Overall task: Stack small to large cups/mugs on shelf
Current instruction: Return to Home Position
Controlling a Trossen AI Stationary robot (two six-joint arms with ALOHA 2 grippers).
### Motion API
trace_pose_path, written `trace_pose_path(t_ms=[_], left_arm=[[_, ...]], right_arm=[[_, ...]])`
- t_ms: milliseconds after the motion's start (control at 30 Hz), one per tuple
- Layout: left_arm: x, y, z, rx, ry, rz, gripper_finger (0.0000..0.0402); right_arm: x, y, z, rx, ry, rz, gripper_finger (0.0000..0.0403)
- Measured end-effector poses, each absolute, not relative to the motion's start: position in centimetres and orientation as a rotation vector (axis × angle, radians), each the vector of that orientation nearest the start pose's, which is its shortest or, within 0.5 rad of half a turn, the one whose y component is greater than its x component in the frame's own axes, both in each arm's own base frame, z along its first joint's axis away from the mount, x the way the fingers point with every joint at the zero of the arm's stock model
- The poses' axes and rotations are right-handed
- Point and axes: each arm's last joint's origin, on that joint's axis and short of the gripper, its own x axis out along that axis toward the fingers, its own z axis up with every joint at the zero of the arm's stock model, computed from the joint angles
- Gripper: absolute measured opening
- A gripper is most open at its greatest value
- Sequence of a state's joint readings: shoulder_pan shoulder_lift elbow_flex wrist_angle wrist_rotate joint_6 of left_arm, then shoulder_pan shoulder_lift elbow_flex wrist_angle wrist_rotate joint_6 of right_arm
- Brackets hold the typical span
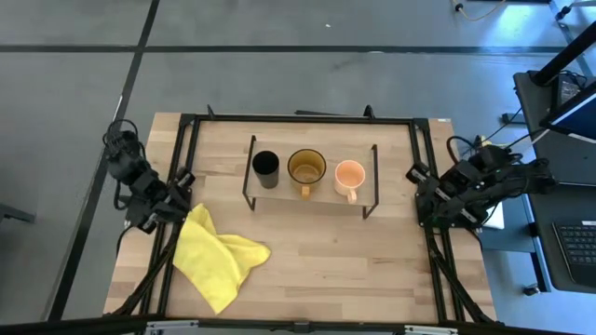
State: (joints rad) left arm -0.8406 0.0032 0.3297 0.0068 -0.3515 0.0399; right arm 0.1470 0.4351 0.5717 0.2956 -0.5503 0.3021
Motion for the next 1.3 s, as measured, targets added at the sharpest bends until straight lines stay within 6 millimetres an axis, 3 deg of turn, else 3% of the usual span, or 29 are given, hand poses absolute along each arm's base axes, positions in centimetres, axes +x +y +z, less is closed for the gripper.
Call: trace_pose_path(t_ms=[267, 567, 800, 967, 1133, 1300], left_arm=[[5.3, -4.1, 25.5, -0.172, -0.231, -0.413, 0.0055], [6.4, -5.1, 21.5, -0.268, -0.097, -0.351, 0.0055], [6.8, -5.3, 19.7, -0.311, -0.016, -0.277, 0.0055], [6.9, -5.4, 18.8, -0.375, 0.035, -0.264, 0.0055], [7.1, -5.5, 17.7, -0.401, 0.082, -0.239, 0.0055], [7.2, -5.3, 17.4, -0.410, 0.101, -0.215, 0.0055]], right_arm=[[10.0, 3.0, 31.1, 0.164, -0.426, 0.743, 0.0129], [10.1, 3.0, 26.3, 0.216, -0.503, 0.754, 0.0129], [9.4, 2.8, 22.8, 0.242, -0.568, 0.734, 0.0129], [9.4, 2.8, 22.7, 0.227, -0.561, 0.761, 0.0129], [9.3, 3.1, 22.2, 0.116, -0.492, 0.906, 0.0129], [9.9, 3.1, 21.0, 0.113, -0.346, 0.940, 0.0129]])
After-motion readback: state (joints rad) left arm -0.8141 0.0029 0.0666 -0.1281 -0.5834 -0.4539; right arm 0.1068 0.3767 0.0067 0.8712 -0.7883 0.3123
